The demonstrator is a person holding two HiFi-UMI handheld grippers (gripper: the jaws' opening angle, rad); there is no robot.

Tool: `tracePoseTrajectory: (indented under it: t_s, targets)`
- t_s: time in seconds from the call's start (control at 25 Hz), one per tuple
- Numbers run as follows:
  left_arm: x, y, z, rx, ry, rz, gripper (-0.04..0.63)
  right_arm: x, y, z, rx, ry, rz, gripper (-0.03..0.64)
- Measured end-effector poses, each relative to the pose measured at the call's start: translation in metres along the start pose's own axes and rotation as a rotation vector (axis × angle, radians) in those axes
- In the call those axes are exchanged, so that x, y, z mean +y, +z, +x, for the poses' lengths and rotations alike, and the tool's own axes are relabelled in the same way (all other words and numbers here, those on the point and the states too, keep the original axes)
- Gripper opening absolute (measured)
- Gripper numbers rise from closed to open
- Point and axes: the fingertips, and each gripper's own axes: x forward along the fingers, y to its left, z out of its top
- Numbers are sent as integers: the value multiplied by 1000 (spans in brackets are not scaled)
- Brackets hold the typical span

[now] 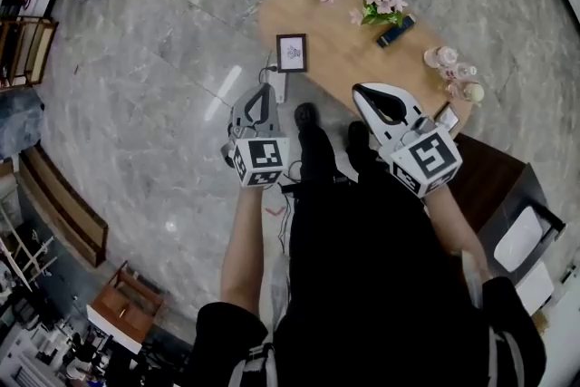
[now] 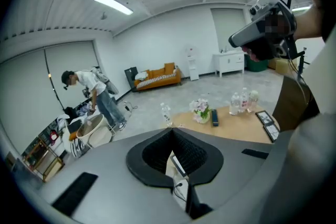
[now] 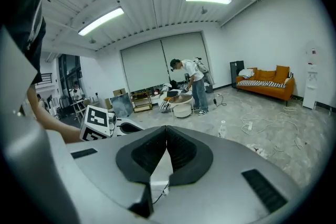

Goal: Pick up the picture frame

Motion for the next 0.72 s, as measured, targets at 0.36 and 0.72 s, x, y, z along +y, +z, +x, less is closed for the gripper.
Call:
tracePoseTrajectory:
  t_s: [0.36,0.72]
  targets:
    - [-24,-75,117,30,-147,268,74,-19,-57,66,89,-67,99,14]
    - [-63,-150,190,80,-152,410,243,-41,-117,113,140,-55,144,14]
